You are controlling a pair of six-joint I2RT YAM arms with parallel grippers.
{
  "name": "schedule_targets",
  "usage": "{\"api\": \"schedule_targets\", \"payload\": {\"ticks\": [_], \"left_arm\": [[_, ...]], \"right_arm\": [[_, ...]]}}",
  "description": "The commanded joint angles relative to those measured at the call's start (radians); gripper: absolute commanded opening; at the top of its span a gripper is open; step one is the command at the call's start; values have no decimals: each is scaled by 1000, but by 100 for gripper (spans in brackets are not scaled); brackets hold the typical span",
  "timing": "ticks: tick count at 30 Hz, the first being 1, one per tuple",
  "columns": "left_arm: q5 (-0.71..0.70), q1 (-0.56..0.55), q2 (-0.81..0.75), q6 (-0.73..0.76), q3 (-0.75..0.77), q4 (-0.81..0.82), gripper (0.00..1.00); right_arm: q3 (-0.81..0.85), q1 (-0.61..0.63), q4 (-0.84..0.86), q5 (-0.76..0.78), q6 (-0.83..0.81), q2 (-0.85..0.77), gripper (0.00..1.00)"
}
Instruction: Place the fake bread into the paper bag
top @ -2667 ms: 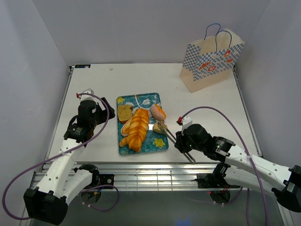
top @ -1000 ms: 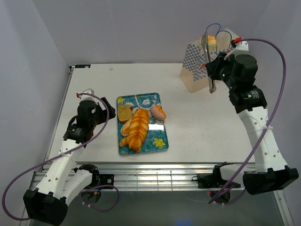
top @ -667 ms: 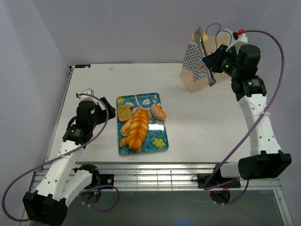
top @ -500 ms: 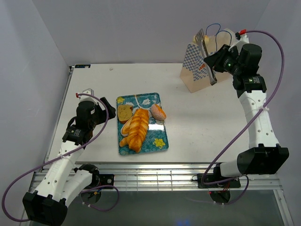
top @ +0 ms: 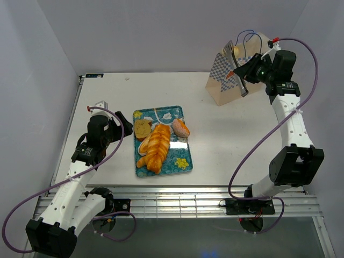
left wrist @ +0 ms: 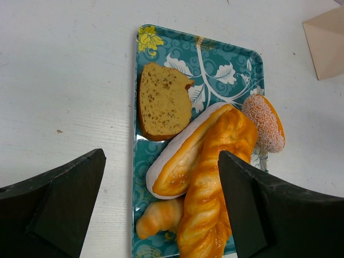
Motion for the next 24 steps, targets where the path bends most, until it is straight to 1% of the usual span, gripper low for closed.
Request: {"api": "schedule_targets", "payload": {"ticks": [1, 15, 24], "left_arm": [[18, -5, -3, 10, -3, 28, 96], [20, -6, -5, 12, -3, 28, 96], [23, -6, -5, 12, -5, 28, 96]], "right_arm": [[52, -5, 68, -23, -30, -8, 8], [129, -22, 58, -4, -35, 9, 8], [102, -24, 59, 7, -44, 34, 8]]}}
